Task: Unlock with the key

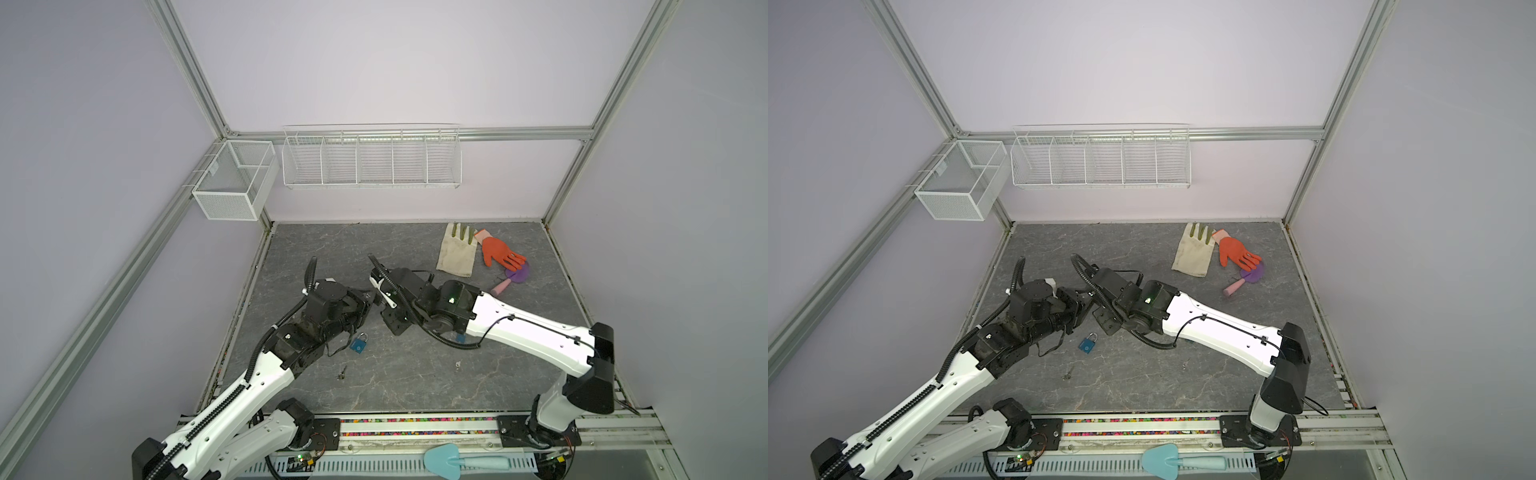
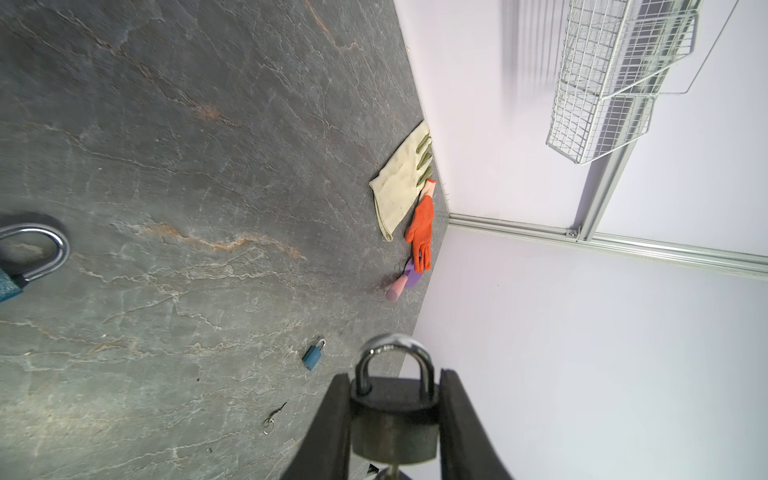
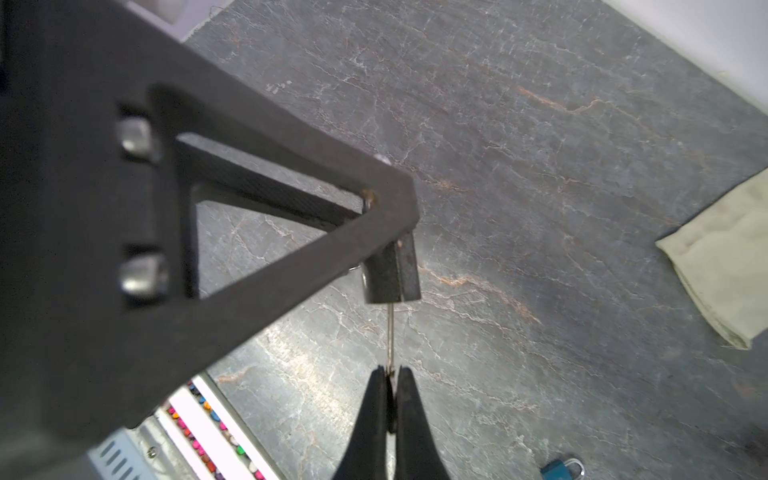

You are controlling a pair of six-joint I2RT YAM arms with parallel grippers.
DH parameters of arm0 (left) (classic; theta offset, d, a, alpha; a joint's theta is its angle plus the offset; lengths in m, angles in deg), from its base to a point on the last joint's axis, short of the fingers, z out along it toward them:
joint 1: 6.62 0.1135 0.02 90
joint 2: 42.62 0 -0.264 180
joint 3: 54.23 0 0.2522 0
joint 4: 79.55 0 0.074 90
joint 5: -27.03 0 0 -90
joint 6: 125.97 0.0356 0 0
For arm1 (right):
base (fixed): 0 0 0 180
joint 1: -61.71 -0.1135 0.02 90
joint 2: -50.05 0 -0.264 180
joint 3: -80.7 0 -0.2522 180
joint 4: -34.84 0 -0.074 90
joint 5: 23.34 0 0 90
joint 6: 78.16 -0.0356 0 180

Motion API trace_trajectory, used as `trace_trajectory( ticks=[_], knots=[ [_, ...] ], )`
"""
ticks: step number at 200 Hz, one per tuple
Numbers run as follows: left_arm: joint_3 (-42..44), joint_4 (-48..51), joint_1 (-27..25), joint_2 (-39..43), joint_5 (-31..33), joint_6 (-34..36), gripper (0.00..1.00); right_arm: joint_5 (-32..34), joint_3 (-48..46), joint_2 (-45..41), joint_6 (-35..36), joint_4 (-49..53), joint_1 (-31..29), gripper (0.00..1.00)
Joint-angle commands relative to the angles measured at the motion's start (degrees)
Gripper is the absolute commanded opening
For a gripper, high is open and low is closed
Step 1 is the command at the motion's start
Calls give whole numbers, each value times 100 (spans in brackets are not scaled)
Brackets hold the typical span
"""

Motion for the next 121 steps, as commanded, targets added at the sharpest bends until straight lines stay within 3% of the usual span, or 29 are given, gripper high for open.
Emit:
trace_trajectory(
  ticks=[1, 19, 77, 121],
  knots=[
    [117, 29, -103, 108, -283, 192, 0, -862, -152, -366, -254, -1160, 166, 7],
    [195, -191, -103, 132, -299, 200, 0, -927, -341, -492, -395, -1263, 244, 6],
    [25, 206, -94, 229, -25, 186, 0, 528, -63, -160, 23, -334, -60, 7],
    [-137, 78, -101, 95, -449, 74, 0, 674, 158, 46, 190, -443, -153, 7]
  ],
)
